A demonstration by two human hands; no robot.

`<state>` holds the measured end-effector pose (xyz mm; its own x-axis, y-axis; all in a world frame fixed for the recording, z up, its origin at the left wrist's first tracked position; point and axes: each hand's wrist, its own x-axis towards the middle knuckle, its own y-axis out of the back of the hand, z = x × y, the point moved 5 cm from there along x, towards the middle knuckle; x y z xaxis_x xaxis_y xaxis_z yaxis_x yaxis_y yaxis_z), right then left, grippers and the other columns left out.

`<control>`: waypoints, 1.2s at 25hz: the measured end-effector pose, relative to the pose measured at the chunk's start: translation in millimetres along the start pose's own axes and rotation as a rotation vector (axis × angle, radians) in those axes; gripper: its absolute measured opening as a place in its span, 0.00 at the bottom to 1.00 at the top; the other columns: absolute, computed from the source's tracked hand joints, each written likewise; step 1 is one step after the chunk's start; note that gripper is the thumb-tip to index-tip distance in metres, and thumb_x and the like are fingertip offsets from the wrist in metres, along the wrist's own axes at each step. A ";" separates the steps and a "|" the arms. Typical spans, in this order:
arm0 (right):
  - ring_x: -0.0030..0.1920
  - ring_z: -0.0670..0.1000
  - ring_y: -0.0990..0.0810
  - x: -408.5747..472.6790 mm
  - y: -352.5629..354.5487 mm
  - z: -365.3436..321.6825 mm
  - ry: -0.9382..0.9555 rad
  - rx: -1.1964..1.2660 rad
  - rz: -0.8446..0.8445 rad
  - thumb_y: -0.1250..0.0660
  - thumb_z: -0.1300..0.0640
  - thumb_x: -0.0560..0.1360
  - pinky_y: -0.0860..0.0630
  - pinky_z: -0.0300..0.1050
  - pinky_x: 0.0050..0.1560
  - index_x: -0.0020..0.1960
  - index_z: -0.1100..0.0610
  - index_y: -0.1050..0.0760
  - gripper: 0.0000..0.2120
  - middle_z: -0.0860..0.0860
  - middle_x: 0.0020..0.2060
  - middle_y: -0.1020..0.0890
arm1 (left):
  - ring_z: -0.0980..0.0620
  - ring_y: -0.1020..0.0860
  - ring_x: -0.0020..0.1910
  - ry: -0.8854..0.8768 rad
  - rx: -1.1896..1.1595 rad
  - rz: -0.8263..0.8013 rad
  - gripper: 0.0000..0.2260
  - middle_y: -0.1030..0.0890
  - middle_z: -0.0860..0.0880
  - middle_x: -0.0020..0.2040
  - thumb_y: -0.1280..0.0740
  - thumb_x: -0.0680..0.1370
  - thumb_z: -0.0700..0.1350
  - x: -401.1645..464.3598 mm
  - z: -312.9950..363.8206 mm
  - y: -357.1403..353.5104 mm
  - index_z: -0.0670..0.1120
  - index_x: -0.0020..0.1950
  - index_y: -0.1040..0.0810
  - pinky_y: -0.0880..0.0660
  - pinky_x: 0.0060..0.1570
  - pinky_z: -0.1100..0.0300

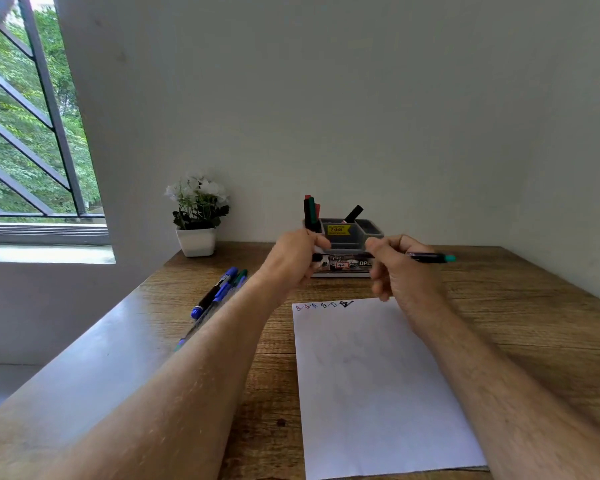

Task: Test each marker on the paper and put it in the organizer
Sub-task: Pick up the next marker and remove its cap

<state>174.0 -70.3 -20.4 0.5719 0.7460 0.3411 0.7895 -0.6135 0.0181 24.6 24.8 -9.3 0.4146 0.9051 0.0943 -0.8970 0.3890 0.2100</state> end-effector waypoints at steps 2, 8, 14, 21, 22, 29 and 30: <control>0.21 0.49 0.26 1.5 2.8 6.7 -0.028 -0.112 0.041 0.35 0.49 0.80 0.33 0.38 0.21 0.42 0.53 0.23 0.11 0.53 0.26 0.22 | 0.54 0.22 0.43 -0.111 0.516 -0.041 0.09 0.20 0.50 0.45 0.38 0.79 0.41 2.1 -1.1 -7.0 0.45 0.55 0.19 0.25 0.43 0.59; 0.23 0.51 0.23 0.6 -4.8 20.6 -0.148 -0.159 -0.075 0.31 0.59 0.76 0.32 0.39 0.22 0.42 0.58 0.20 0.05 0.57 0.31 0.18 | 0.55 0.23 0.48 -0.039 0.684 -0.189 0.06 0.20 0.54 0.47 0.26 0.71 0.44 -2.6 -13.2 -16.3 0.54 0.46 0.18 0.29 0.41 0.61; 0.21 0.48 0.26 -8.0 -8.1 18.0 -0.119 -0.342 -0.199 0.33 0.64 0.73 0.32 0.39 0.22 0.39 0.58 0.24 0.05 0.57 0.29 0.18 | 0.56 0.23 0.47 -0.016 0.800 -0.298 0.07 0.20 0.55 0.46 0.24 0.71 0.46 -3.1 -18.4 -23.3 0.57 0.44 0.17 0.27 0.45 0.60; 0.31 0.46 0.23 -6.0 -7.7 17.0 -0.056 -0.576 -0.159 0.29 0.56 0.68 0.34 0.40 0.31 0.32 0.56 0.24 0.08 0.48 0.26 0.20 | 0.52 0.21 0.50 -0.027 0.815 -0.333 0.08 0.17 0.53 0.50 0.26 0.72 0.43 -4.9 -17.3 -27.2 0.55 0.49 0.16 0.23 0.46 0.59; 0.33 0.48 0.22 -5.6 -7.9 18.4 -0.065 -0.573 -0.162 0.29 0.56 0.68 0.33 0.41 0.32 0.33 0.56 0.23 0.07 0.49 0.28 0.19 | 0.52 0.21 0.50 -0.028 0.816 -0.333 0.09 0.18 0.52 0.50 0.26 0.73 0.43 -4.9 -17.1 -27.5 0.54 0.50 0.16 0.23 0.46 0.60; 0.33 0.48 0.22 -7.5 -9.3 17.0 -0.070 -0.610 -0.184 0.29 0.57 0.69 0.32 0.41 0.32 0.34 0.56 0.23 0.07 0.52 0.30 0.17 | 0.52 0.21 0.51 -0.026 0.812 -0.336 0.11 0.18 0.51 0.52 0.26 0.73 0.43 -3.5 -18.6 -28.4 0.52 0.53 0.16 0.22 0.49 0.58; 0.34 0.48 0.22 -7.7 -9.2 16.9 -0.074 -0.608 -0.180 0.29 0.57 0.69 0.32 0.41 0.32 0.35 0.56 0.23 0.06 0.52 0.31 0.17 | 0.52 0.21 0.51 -0.025 0.807 -0.337 0.10 0.18 0.51 0.52 0.26 0.73 0.42 -3.4 -18.5 -28.5 0.52 0.53 0.16 0.22 0.50 0.58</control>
<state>166.1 -66.1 -39.2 0.4735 0.8535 0.2176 0.6197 -0.4984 0.6063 46.0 13.8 -33.6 0.6500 0.7559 -0.0781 -0.3469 0.3865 0.8546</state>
